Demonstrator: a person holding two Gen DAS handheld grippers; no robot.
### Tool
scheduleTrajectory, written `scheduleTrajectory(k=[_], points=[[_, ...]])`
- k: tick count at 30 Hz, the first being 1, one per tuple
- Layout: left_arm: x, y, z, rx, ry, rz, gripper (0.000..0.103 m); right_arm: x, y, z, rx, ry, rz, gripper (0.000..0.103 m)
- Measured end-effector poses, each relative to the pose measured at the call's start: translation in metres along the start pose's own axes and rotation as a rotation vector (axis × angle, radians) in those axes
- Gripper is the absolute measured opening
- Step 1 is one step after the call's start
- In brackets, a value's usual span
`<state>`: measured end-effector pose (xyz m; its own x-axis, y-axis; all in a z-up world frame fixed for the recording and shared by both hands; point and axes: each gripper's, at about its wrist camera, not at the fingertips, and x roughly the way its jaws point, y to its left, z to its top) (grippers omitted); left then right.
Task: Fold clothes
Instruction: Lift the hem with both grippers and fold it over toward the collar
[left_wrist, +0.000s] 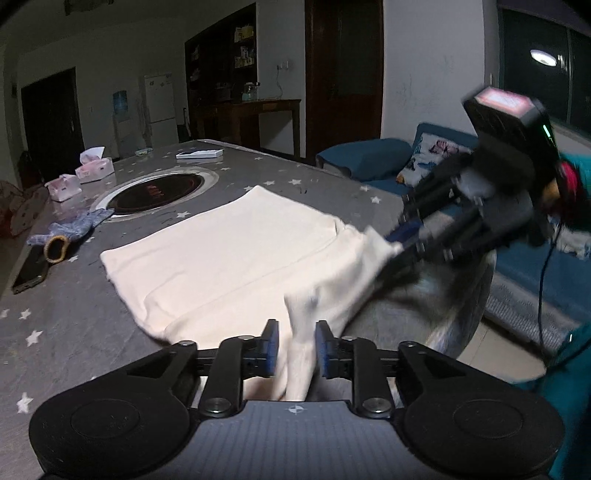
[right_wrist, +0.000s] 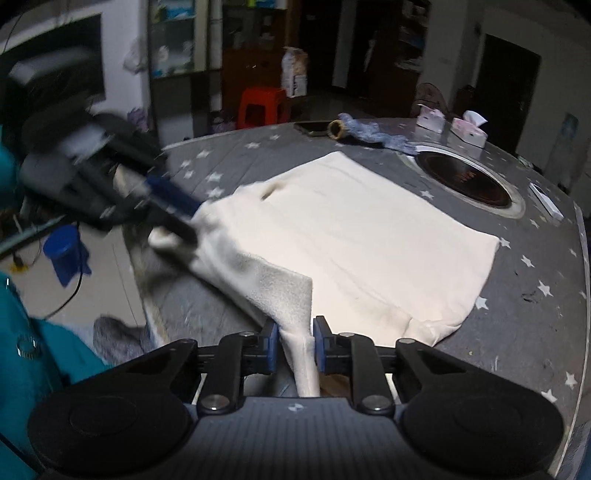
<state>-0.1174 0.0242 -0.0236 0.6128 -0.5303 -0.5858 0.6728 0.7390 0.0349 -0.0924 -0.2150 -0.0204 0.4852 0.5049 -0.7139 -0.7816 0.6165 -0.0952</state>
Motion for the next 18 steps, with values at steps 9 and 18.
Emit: scheduleTrajectory(k=[9,18], points=[[-0.002,-0.012,-0.019,0.129,0.039,0.081,0.038,-0.002,-0.016,0.01,0.08,-0.016,0.007,0.017],[-0.006,-0.013,-0.021,0.166,0.03,0.078,0.006,-0.009,-0.009,0.005,0.091,-0.046,-0.016,0.01]])
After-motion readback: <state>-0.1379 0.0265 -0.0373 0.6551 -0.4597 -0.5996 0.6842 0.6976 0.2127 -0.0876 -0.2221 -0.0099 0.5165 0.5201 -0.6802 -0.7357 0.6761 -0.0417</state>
